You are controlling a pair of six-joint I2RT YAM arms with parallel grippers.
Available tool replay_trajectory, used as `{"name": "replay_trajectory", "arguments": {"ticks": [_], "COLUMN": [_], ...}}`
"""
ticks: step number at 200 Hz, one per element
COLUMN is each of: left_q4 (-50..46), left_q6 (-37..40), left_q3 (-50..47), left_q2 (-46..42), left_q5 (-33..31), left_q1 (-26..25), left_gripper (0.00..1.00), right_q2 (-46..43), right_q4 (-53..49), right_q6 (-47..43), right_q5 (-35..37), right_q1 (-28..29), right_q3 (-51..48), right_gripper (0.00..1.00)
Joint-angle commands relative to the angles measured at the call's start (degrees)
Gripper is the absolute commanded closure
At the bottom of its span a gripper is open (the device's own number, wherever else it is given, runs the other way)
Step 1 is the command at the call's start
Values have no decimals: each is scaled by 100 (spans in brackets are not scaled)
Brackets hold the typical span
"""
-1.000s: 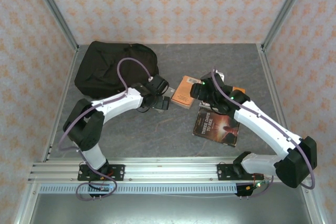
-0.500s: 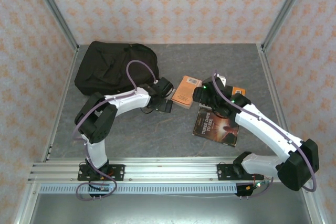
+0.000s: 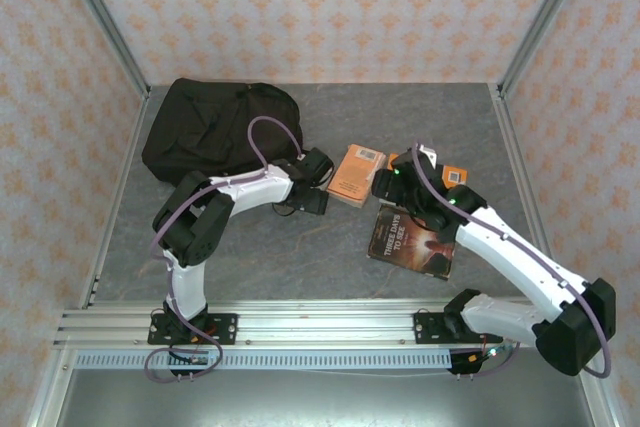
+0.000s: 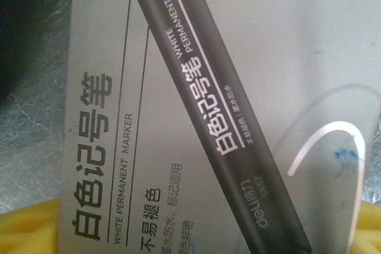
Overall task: Pack the student bag
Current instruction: Pick up the pencil case at the center of the table.
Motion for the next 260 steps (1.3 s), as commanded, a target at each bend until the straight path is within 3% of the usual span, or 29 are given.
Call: {"name": "replay_trajectory", "arguments": {"ticks": [1, 49, 85, 139, 181, 199, 260], "left_q4": [-228, -78, 119, 93, -477, -641, -1237], "left_q6": [-116, -500, -714, -451, 135, 497, 1290], "left_q3": [178, 2, -380, -774, -720, -780, -1133], "left_q2": [-163, -522, -1066, -1869, -2530, -2890, -4232], "left_q5": [-204, -101, -94, -110, -415, -310, 429], "left_q1": [72, 63, -47, -377, -813, -944, -1044], "left_gripper": [26, 29, 33, 35, 34, 34, 40], "right_q2": [-168, -214, -94, 385, 967, 1223, 1317], "right_q4": [-235, -351, -23, 730, 957, 864, 2068], "right_q6": [-110, -143, -20, 110, -119, -142, 911], "right_q5": [290, 365, -157, -1988, -3966, -4496, -5913], "right_q1": [29, 27, 12, -470, -911, -955, -955], "right_q3": [-78, -93, -113, 95, 633, 902, 603], "right_gripper": [15, 15, 16, 16, 16, 16, 16]}}
